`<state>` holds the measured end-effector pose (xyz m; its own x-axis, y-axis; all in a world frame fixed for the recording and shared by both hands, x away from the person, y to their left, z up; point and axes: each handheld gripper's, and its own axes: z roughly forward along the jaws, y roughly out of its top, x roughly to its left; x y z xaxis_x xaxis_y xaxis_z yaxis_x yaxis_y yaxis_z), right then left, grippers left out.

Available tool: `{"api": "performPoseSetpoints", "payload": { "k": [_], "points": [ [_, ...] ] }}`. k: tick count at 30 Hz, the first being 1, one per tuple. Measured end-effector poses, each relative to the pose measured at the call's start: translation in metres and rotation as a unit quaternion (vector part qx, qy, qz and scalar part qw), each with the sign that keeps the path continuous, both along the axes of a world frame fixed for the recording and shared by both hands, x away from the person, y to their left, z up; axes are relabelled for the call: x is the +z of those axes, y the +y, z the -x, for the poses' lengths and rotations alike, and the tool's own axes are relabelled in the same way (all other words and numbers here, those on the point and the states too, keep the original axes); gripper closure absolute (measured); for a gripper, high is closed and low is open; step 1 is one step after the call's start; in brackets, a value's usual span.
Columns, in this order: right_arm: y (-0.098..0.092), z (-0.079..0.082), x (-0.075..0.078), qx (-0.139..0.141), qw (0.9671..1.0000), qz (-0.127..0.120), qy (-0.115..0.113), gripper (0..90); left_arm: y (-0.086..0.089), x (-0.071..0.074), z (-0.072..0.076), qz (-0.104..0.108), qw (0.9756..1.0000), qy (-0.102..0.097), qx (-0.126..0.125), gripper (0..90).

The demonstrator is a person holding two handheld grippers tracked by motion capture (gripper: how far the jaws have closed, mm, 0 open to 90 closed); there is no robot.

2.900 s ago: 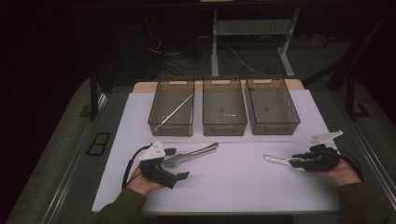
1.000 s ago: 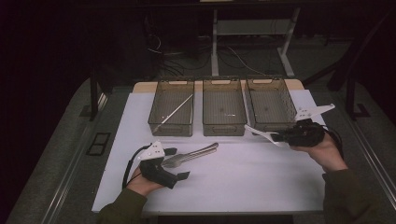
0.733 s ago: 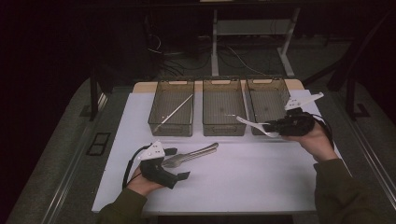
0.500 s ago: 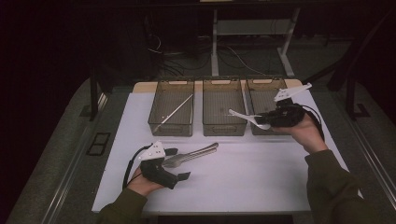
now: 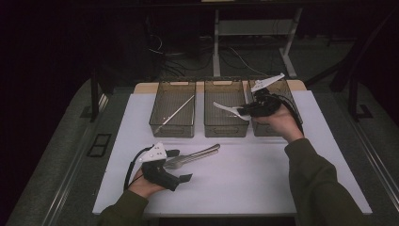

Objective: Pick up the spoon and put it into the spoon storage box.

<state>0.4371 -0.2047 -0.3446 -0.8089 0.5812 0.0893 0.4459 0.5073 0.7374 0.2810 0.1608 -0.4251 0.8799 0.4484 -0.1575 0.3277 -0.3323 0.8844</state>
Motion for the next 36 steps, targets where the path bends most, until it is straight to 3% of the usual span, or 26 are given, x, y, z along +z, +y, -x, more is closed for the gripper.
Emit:
{"api": "performPoseSetpoints", "payload": {
  "k": [7, 14, 22, 25, 29, 36],
  "points": [
    [0.018, -0.015, -0.017, -0.006, 0.9998, 0.016, 0.014, 79.1, 0.000, 0.000, 0.000, 0.001, 1.0000, -0.002, -0.002, 0.0],
    [0.021, -0.019, -0.027, -0.007, 0.9993, 0.026, 0.026, 77.3, 0.000, 0.000, 0.000, 0.001, 1.0000, -0.002, -0.004, 0.0],
    [0.016, -0.018, -0.022, -0.017, 0.9994, -0.009, 0.029, 63.8, -0.001, 0.001, 0.000, -0.001, 1.0000, -0.003, -0.005, 0.0],
    [0.014, -0.016, -0.020, -0.021, 0.9992, -0.023, 0.027, 54.8, -0.001, 0.001, 0.001, -0.001, 1.0000, -0.003, -0.004, 0.0],
    [0.009, -0.011, -0.018, -0.030, 0.9982, -0.040, 0.034, 45.6, -0.001, 0.001, 0.001, -0.002, 1.0000, -0.002, -0.004, 0.0],
    [-0.004, 0.003, -0.015, -0.036, 0.9975, -0.057, 0.021, 36.4, -0.001, 0.001, 0.000, -0.003, 1.0000, -0.001, -0.004, 0.0]
  ]
}}
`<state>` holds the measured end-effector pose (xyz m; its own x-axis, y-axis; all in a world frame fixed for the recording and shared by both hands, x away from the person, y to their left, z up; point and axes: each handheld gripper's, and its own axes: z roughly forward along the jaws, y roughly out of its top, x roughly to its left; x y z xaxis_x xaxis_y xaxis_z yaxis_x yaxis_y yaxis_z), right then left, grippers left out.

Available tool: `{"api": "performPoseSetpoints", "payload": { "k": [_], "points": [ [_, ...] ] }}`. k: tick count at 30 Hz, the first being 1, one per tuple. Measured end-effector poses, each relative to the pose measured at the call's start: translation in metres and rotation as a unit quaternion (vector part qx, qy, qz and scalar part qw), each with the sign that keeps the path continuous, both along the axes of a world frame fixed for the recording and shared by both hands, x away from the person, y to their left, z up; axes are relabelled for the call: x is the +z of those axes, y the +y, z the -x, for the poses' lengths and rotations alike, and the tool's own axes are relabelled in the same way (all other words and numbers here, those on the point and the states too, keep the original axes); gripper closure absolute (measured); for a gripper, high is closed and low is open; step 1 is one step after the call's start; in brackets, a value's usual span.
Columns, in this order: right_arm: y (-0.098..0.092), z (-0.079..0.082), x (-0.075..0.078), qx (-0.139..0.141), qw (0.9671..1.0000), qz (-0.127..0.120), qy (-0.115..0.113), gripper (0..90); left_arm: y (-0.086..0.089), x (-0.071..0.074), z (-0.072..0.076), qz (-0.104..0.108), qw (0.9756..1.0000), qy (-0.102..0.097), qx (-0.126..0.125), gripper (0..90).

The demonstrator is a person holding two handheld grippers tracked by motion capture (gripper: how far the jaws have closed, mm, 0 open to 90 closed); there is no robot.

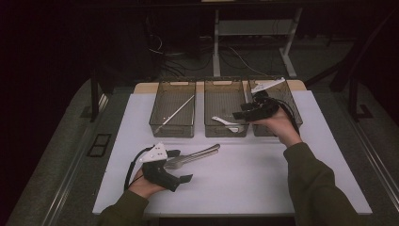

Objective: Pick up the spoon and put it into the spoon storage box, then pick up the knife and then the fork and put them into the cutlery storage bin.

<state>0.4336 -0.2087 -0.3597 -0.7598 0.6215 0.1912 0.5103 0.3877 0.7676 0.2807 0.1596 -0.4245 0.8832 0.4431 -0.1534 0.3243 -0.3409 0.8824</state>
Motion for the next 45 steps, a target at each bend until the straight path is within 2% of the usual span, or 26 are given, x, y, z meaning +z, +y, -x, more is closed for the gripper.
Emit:
{"api": "performPoseSetpoints", "payload": {
  "k": [9, 14, 24, 27, 29, 36, 40, 45],
  "points": [
    [-0.016, 0.027, 0.006, -0.002, 0.9997, -0.015, -0.021, 33.1, 0.000, 0.000, 0.000, -0.002, 1.0000, 0.000, 0.000, 0.0],
    [-0.027, 0.044, 0.001, -0.006, 0.9992, -0.029, -0.028, 31.3, -0.001, 0.000, 0.001, -0.002, 1.0000, 0.000, -0.001, 0.0],
    [-0.045, 0.077, -0.010, -0.031, 0.9975, -0.037, -0.051, 26.5, -0.001, 0.001, 0.002, -0.003, 1.0000, 0.000, -0.001, 0.0],
    [-0.051, 0.087, -0.015, -0.037, 0.9969, -0.046, -0.053, 22.4, -0.001, 0.002, 0.002, -0.002, 1.0000, -0.001, -0.001, 0.0],
    [-0.055, 0.094, -0.019, -0.044, 0.9967, -0.041, -0.055, 20.4, -0.001, 0.002, 0.002, -0.002, 1.0000, -0.001, -0.002, 0.0],
    [-0.072, 0.119, -0.037, -0.060, 0.9961, -0.042, -0.049, 18.9, 0.000, 0.002, 0.002, -0.002, 1.0000, -0.001, -0.002, 0.0],
    [-0.080, 0.133, -0.049, -0.059, 0.9963, -0.040, -0.047, 18.7, -0.001, 0.003, 0.002, -0.005, 1.0000, -0.003, -0.002, 0.0],
    [-0.087, 0.149, -0.058, -0.066, 0.9955, -0.044, -0.051, 18.7, 0.000, 0.003, 0.001, -0.003, 1.0000, 0.000, 0.002, 0.0]
  ]
}}
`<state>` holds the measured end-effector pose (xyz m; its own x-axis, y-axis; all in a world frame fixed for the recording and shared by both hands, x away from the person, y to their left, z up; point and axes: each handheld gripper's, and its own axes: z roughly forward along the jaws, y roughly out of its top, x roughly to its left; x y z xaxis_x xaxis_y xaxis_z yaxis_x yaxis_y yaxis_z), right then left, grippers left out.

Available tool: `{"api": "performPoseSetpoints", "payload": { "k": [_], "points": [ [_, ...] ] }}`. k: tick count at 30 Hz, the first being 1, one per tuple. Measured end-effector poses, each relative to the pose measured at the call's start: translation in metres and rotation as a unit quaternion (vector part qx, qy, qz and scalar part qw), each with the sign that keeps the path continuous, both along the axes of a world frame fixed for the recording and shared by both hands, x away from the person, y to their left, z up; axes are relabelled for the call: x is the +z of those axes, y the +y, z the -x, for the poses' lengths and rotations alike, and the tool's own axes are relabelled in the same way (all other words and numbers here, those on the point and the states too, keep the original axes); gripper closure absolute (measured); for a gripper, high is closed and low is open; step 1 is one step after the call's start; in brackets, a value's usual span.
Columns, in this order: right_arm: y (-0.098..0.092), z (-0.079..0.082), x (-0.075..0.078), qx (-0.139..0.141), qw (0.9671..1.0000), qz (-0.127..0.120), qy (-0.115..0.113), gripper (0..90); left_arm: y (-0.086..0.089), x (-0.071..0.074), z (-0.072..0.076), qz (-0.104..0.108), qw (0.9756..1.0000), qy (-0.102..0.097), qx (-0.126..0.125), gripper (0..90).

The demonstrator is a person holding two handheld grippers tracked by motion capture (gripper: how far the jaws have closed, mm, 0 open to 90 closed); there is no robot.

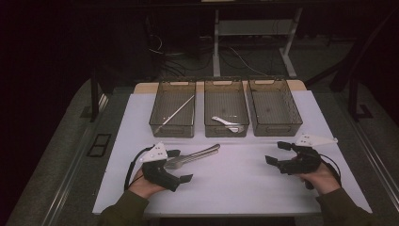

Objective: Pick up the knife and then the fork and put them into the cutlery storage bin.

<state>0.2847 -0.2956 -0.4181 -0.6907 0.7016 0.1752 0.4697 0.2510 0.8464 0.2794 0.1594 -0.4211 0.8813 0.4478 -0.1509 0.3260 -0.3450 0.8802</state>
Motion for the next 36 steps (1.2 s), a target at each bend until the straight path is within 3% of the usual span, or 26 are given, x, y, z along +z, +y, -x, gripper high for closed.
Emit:
{"api": "performPoseSetpoints", "payload": {
  "k": [6, 11, 19, 30, 36],
  "points": [
    [-0.003, 0.013, -0.010, -0.004, 0.9996, 0.027, 0.008, 18.0, -0.001, 0.003, -0.001, -0.014, 0.9999, 0.004, 0.009, 4.3],
    [-0.006, 0.019, -0.015, -0.006, 0.9989, 0.042, 0.023, 17.9, -0.002, 0.008, -0.002, -0.023, 0.9996, 0.008, 0.012, 17.0],
    [-0.006, 0.022, -0.015, -0.003, 0.9988, 0.042, 0.024, 17.9, -0.003, 0.017, -0.014, -0.030, 0.9992, 0.010, 0.023, 46.0],
    [-0.005, 0.022, -0.016, 0.001, 0.9988, 0.041, 0.028, 17.9, -0.026, 0.014, -0.038, -0.071, 0.9964, 0.037, 0.028, 88.8],
    [-0.006, 0.021, -0.015, 0.002, 0.9989, 0.039, 0.026, 17.9, -0.048, 0.012, -0.050, -0.094, 0.9941, 0.043, 0.034, 89.1]
  ]
}}
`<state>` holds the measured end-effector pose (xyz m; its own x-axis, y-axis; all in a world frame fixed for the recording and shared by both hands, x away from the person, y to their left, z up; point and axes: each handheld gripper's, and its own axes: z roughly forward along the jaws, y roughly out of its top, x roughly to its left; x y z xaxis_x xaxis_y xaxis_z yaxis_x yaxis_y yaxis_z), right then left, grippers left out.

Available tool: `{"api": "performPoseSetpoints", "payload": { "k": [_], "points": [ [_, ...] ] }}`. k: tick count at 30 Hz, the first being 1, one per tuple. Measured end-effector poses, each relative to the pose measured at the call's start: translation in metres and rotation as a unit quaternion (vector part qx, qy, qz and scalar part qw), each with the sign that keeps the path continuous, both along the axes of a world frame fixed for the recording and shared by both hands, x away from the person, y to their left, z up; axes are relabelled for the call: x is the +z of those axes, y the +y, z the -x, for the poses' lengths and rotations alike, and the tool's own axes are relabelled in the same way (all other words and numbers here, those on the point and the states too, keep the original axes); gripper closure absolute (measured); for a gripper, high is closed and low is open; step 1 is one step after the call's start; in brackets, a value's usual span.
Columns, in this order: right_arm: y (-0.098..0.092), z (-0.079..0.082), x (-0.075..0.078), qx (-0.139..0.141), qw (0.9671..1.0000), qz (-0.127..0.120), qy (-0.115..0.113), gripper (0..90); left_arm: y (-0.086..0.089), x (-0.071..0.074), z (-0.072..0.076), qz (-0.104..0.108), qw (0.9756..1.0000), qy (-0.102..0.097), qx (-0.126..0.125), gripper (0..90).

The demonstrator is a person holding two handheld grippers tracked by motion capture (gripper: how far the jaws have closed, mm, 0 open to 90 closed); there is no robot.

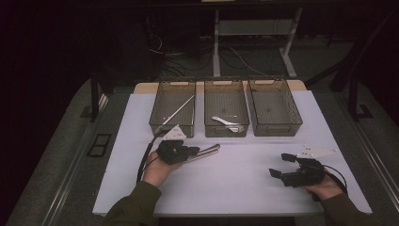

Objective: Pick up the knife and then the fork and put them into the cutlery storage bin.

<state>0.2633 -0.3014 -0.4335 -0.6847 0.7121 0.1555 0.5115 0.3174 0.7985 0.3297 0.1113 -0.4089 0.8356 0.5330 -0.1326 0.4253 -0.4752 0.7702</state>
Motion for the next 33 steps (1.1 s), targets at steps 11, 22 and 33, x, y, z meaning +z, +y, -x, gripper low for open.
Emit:
{"api": "performPoseSetpoints", "payload": {
  "k": [11, 22, 33],
  "points": [
    [0.000, 0.000, 0.000, -0.001, 1.0000, -0.002, 0.001, 18.0, -0.020, -0.016, -0.015, -0.061, 0.9980, 0.006, 0.012, 89.1],
    [-0.001, 0.000, 0.000, -0.001, 1.0000, -0.002, -0.001, 18.0, -0.024, -0.025, -0.015, -0.097, 0.9953, 0.004, 0.005, 89.1],
    [-0.001, 0.000, 0.001, 0.000, 1.0000, -0.003, -0.001, 18.0, -0.022, -0.028, -0.017, -0.098, 0.9952, 0.004, 0.008, 89.2]
  ]
}}
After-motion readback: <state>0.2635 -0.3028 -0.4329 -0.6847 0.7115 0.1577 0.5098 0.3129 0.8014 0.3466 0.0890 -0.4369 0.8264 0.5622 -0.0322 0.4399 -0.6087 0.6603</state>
